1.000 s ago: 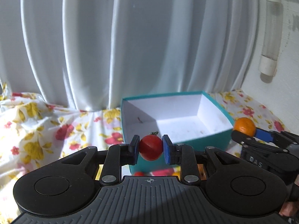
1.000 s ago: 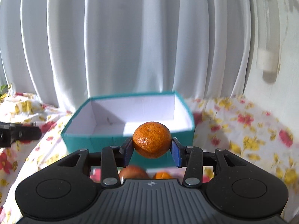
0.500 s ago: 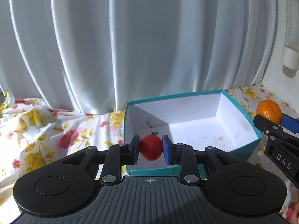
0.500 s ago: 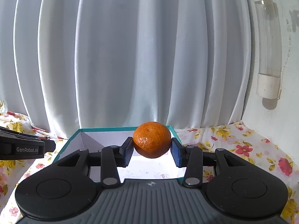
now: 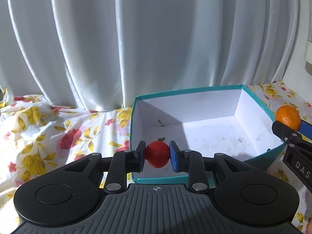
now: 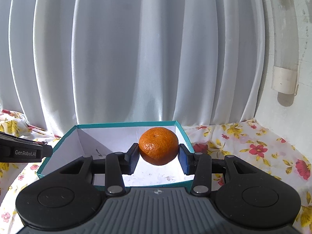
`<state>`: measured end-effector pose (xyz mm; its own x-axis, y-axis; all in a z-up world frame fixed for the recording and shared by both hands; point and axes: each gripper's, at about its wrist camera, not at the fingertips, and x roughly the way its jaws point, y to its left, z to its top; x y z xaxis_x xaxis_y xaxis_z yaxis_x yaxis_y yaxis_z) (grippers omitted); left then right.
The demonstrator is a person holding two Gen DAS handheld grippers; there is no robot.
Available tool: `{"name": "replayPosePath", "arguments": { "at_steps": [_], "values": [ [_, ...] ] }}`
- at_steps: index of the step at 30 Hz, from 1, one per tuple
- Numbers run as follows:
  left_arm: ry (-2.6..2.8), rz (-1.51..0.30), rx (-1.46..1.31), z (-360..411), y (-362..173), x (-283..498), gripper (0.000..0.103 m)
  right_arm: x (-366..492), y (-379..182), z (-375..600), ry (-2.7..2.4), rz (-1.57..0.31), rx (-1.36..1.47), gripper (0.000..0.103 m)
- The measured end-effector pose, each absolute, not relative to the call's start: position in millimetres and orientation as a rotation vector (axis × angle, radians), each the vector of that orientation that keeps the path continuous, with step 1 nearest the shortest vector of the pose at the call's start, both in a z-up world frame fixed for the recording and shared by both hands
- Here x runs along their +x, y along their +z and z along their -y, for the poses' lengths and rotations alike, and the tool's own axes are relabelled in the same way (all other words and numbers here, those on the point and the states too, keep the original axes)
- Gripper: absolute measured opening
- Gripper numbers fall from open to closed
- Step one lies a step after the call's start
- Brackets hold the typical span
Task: Organize fruits
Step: 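Carry the tomato and mandarin over the teal box and open both tools, then move both open tools back toward the fruit cluster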
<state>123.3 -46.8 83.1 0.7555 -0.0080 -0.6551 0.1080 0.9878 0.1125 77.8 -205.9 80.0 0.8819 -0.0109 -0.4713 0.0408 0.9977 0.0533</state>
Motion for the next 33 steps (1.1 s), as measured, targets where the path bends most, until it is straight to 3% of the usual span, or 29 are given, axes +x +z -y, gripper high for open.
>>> {"name": "replayPosePath", "arguments": {
  "at_steps": [29,31,33],
  "values": [
    [-0.095,-0.803,0.163,49,47,152,0.032,109,38,209,-0.039,-0.59,0.03,0.043],
    [-0.091,-0.786,0.171,49,47,150,0.056,109,37,210,-0.04,-0.59,0.031,0.044],
    [-0.078,-0.75,0.182,48,51,145,0.07,105,40,209,-0.055,-0.568,0.027,0.046]
  ]
}}
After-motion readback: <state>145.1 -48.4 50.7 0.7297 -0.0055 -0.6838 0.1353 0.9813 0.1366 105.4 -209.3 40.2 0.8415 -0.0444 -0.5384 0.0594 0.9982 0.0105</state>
